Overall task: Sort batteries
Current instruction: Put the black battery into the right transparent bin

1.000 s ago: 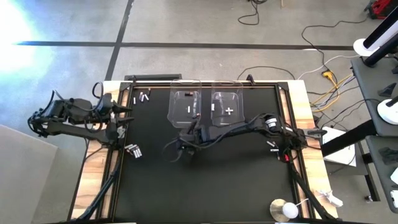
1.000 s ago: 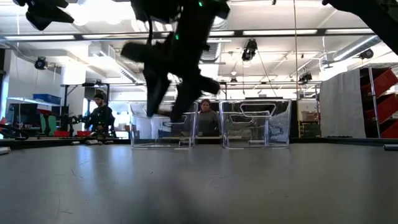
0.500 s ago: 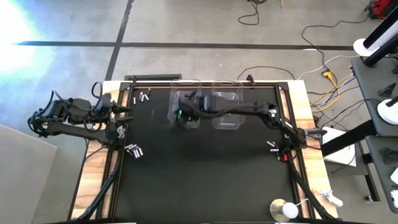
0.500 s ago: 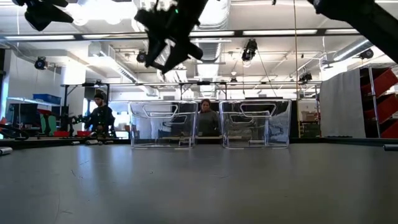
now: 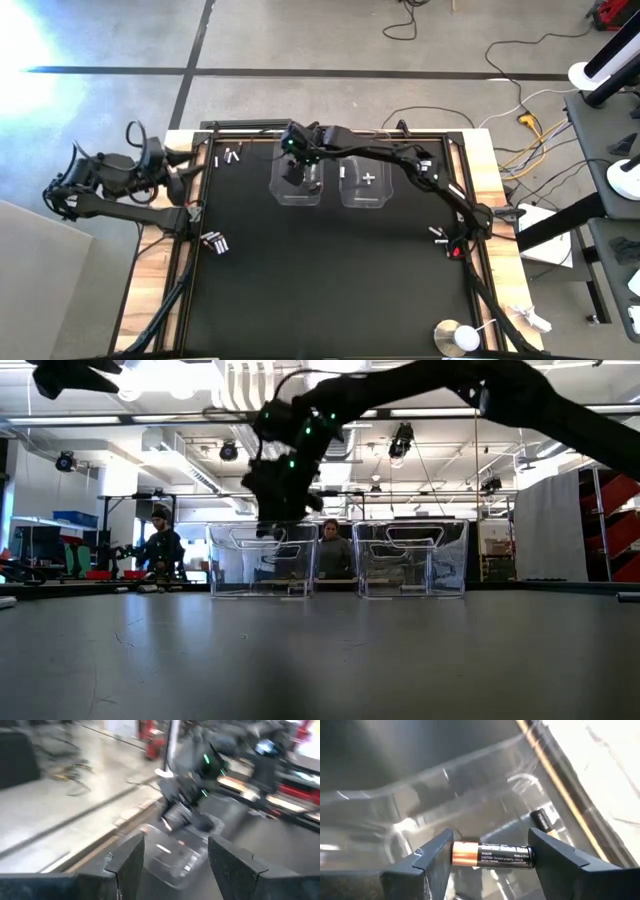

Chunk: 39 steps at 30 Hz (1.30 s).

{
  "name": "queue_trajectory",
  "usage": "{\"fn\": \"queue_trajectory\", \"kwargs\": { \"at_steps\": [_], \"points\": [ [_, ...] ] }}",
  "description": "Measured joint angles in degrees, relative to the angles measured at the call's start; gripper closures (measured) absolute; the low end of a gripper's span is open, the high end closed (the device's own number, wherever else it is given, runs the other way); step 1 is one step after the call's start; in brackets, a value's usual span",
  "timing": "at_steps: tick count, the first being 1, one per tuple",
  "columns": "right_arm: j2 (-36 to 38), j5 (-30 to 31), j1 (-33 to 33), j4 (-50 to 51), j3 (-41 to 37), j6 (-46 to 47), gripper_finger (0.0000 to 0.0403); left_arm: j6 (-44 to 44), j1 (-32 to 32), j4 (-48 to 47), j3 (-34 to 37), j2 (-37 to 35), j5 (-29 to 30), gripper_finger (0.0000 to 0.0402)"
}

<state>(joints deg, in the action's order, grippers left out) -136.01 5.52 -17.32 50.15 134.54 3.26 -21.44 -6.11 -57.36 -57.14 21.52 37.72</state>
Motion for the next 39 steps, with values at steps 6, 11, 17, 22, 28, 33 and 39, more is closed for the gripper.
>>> {"fn": "queue_trajectory", "kwargs": {
  "at_steps": [6,11,17,22,28,33,39],
  "points": [
    [-3.28,-0.22,-0.68,0.51,0.00,-8.35,0.0171,-0.06,0.00,0.36,-0.03,0.04,5.56,0.0203],
    [-5.59,-2.88,-1.01,0.64,0.02,-13.74,0.0176,-0.27,0.00,0.39,-0.03,0.06,7.09,0.0203],
    [-7.14,-4.09,-0.99,2.19,0.02,-19.41,0.0165,-3.45,0.00,0.36,-0.03,0.06,9.32,0.0203],
    [-7.72,-4.10,-1.24,4.00,-0.46,-23.79,0.0174,-4.58,0.00,0.32,0.00,0.06,9.30,0.0203],
    [-8.24,-5.10,-1.49,6.07,-0.63,-24.18,0.0162,-4.58,0.00,0.30,0.02,0.08,9.32,0.0203],
    [-8.24,-5.60,-1.49,6.19,-1.07,-24.30,0.0165,-4.60,0.00,0.30,0.03,0.08,9.32,0.0203],
    [-8.24,-5.58,-1.47,6.21,-1.09,-24.30,0.0153,-4.80,0.00,0.32,0.04,0.08,9.32,0.0203]
  ]
}}
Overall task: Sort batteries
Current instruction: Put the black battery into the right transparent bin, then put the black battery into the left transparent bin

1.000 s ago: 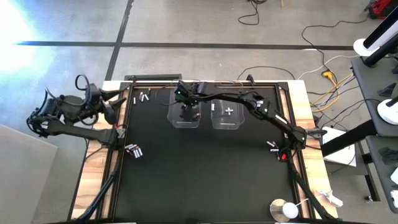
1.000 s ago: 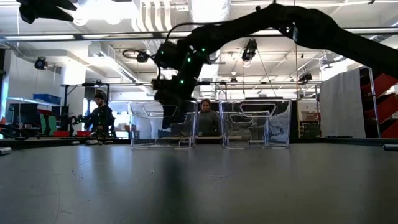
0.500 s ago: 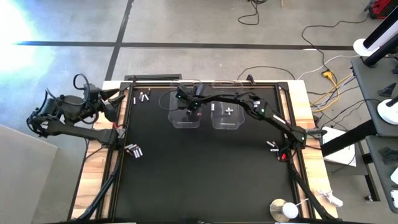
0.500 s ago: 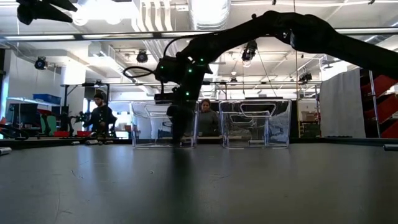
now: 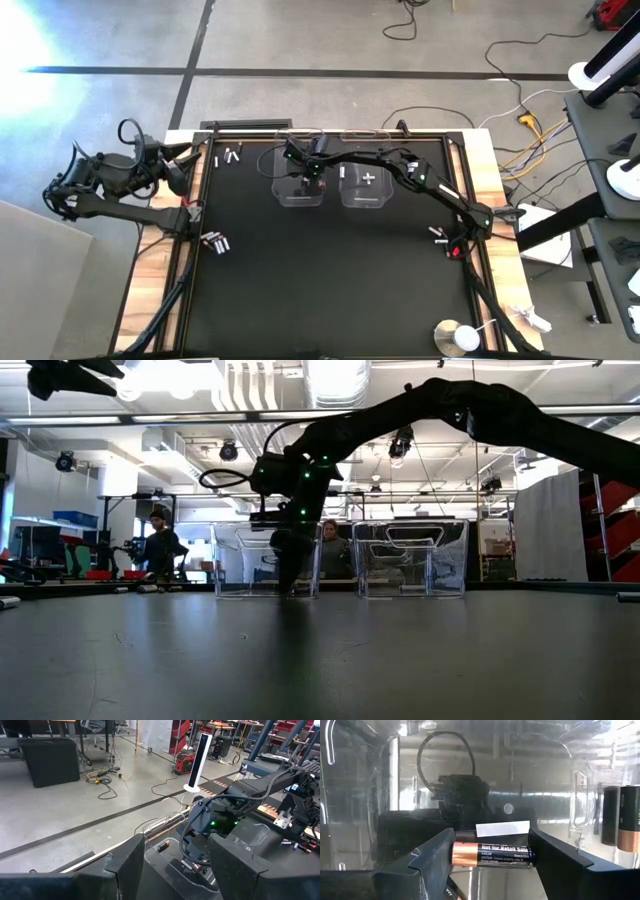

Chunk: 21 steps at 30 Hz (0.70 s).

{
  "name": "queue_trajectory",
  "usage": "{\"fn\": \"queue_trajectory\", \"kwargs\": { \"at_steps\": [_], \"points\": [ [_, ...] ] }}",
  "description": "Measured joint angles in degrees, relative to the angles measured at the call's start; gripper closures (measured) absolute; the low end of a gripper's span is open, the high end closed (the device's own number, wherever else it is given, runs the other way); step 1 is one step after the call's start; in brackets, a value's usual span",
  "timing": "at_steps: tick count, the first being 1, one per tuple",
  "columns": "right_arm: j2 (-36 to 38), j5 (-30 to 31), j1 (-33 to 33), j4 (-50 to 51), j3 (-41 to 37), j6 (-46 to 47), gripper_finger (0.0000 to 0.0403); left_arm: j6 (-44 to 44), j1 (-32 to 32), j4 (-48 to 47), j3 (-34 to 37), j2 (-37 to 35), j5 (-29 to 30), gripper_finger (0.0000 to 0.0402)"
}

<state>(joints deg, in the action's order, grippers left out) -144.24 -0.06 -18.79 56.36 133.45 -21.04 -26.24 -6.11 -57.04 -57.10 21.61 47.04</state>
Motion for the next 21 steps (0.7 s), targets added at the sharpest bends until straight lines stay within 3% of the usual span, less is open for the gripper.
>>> {"fn": "queue_trajectory", "kwargs": {
  "at_steps": [14,21],
  "points": [
    [0.83,1.30,0.08,0.18,1.15,0.01,0.0114,-5.42,0.00,0.00,-3.41,0.03,-10.07,0.0203],
    [7.76,5.04,0.70,-3.70,1.55,2.11,0.0097,-8.99,-0.02,-5.37,-2.19,0.04,-16.07,0.0203]
  ]
}}
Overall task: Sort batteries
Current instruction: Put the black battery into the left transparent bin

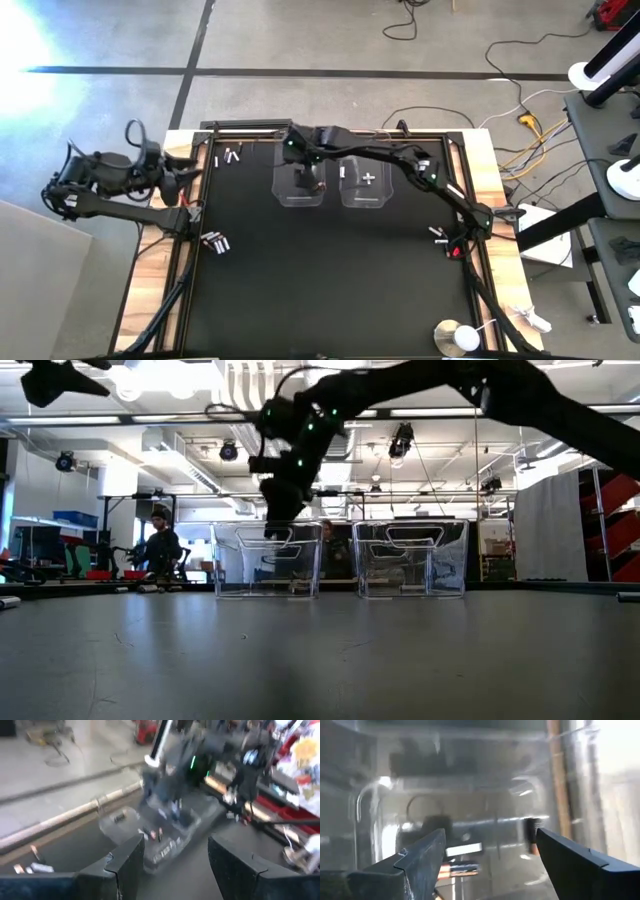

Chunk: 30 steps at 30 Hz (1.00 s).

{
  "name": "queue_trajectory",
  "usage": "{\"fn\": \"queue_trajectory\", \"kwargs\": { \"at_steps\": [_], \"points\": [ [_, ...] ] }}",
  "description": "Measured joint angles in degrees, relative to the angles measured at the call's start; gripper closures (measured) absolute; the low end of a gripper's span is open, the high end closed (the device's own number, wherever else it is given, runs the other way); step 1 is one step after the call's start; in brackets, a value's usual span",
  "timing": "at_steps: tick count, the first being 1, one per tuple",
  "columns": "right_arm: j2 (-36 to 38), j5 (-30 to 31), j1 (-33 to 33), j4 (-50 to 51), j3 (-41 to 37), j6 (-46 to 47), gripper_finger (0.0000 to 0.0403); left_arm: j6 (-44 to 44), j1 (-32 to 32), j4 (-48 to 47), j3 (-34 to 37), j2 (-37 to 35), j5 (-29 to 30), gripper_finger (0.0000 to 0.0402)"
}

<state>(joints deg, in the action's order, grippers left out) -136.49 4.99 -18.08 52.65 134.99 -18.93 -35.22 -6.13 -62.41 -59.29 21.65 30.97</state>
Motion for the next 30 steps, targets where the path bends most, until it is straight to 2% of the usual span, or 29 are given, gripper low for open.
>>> {"fn": "queue_trajectory", "kwargs": {
  "at_steps": [5,9,12,14,18,21,26,28,30],
  "points": [
    [5.19,4.21,1.80,-0.45,-0.10,6.49,0.0096,-1.98,0.02,-0.18,4.16,0.30,-6.94,0.0208],
    [10.06,4.29,4.71,-0.67,-0.04,16.13,0.0106,-3.34,0.00,-0.13,7.59,0.92,-8.02,0.0218],
    [12.67,5.59,7.70,-0.66,-0.04,23.17,0.0114,-3.43,0.02,0.10,9.70,1.28,-6.68,0.0224],
    [14.24,9.02,10.29,-0.27,-0.06,25.78,0.0118,-3.43,0.02,0.52,11.05,1.45,-4.58,0.0226],
    [17.65,16.12,15.65,1.16,-0.06,25.26,0.0118,-7.07,0.11,0.82,11.98,3.46,0.07,0.0228],
    [19.69,20.61,18.76,3.59,-0.06,24.33,0.0111,-12.49,1.40,0.82,11.71,6.56,0.47,0.0228],
    [23.71,23.57,21.27,8.30,-0.06,23.97,0.0096,-17.80,8.36,1.23,11.37,14.39,-0.16,0.0228],
    [25.69,23.70,21.69,10.38,-0.06,23.45,0.0091,-17.99,13.91,2.60,11.37,17.77,-1.30,0.0228],
    [27.59,23.72,22.13,13.60,-0.06,22.78,0.0088,-17.27,20.99,5.88,11.34,21.14,-4.94,0.0228]
  ]
}}
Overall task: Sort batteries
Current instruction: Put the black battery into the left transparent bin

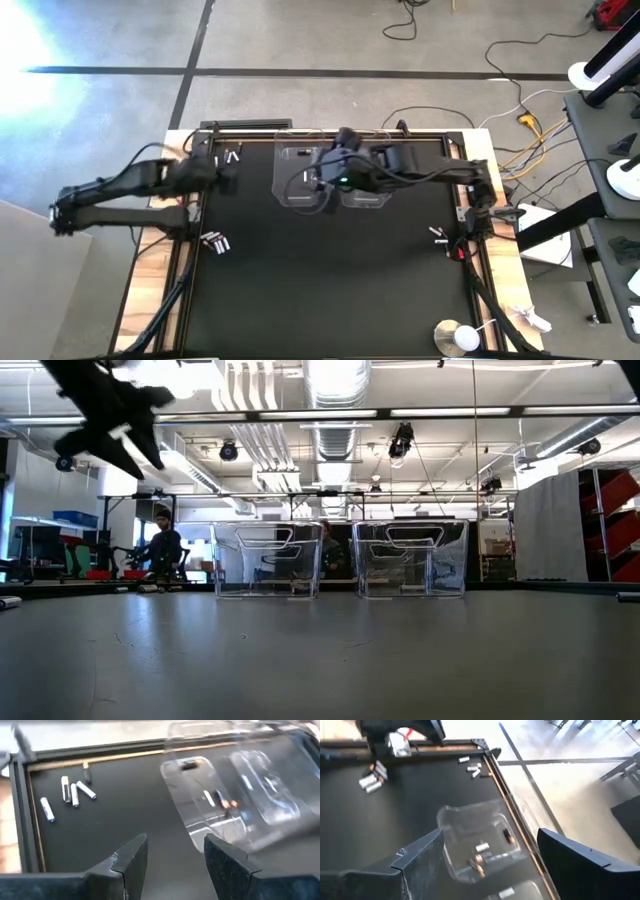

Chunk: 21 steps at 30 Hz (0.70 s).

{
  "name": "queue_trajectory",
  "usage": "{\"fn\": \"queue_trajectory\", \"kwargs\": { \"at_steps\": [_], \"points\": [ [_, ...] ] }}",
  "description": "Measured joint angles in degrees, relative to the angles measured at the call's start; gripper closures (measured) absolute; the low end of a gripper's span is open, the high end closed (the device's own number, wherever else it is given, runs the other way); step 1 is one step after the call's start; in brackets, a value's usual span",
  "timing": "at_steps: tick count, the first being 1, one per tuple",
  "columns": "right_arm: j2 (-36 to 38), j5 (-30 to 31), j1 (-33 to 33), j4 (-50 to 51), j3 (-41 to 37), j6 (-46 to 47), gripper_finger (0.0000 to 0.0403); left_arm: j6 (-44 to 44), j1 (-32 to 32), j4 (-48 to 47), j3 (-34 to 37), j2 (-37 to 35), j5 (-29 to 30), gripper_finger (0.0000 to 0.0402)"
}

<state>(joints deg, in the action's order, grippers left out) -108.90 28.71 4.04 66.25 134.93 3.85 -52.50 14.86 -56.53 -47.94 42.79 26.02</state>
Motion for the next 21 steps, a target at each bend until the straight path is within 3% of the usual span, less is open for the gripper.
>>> {"fn": "queue_trajectory", "kwargs": {
  "at_steps": [7,12,17,21],
  "points": [
    [6.46,-0.15,2.39,11.91,0.02,2.33,0.0099,12.60,28.01,11.15,-0.02,11.62,-16.66,0.0228],
    [9.06,-0.20,6.32,18.22,-0.10,8.18,0.0116,18.47,41.90,13.57,-0.02,21.01,-20.02,0.0228],
    [10.68,-0.24,10.36,18.96,-0.11,14.78,0.0134,21.26,43.29,18.77,-3.94,30.22,-22.42,0.0228],
    [10.84,-0.20,11.53,18.58,-0.11,17.37,0.0147,25.37,44.22,18.38,-9.42,39.17,-19.76,0.0228]
  ]
}}
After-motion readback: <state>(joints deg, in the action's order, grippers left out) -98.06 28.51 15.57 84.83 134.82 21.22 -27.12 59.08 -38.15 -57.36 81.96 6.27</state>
